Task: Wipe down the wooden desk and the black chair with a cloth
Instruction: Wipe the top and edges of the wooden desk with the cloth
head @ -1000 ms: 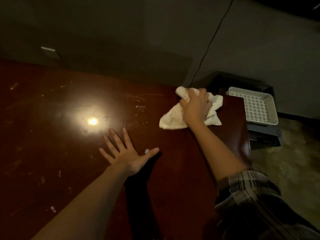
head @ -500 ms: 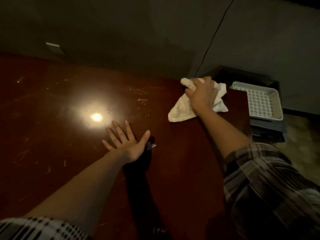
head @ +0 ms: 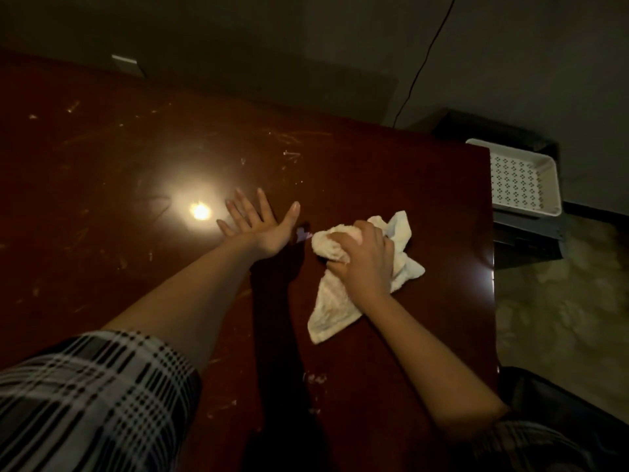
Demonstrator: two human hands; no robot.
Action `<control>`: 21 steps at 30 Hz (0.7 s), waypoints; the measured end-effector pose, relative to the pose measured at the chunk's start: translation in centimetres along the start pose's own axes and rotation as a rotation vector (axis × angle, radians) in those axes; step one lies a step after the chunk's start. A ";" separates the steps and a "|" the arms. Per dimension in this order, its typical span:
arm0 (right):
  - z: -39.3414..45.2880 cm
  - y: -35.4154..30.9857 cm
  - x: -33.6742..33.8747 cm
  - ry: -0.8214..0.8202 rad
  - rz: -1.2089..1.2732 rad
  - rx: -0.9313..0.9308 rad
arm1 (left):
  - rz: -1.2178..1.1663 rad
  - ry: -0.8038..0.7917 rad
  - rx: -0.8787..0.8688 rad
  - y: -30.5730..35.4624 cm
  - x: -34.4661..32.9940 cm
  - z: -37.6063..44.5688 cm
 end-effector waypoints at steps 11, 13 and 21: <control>-1.2 0.2 0.6 0.040 -0.025 -0.148 | -0.483 0.476 -0.266 -4.9 -1.9 -7.0; -5.5 -1.4 0.1 0.036 -0.022 -0.137 | -0.587 0.500 -0.271 -5.7 -2.9 -8.9; -11.8 7.2 4.0 0.121 0.039 -0.529 | -0.737 0.385 -0.298 -7.8 -8.3 -12.5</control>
Point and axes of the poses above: each hand's wrist, its own z-axis towards the middle knuckle, its own x-axis out of the back of the hand, y = z × x, the point moved 8 cm from there along z, towards the middle knuckle, and after that the axes turned 13 degrees about x, right-handed, at the moved point
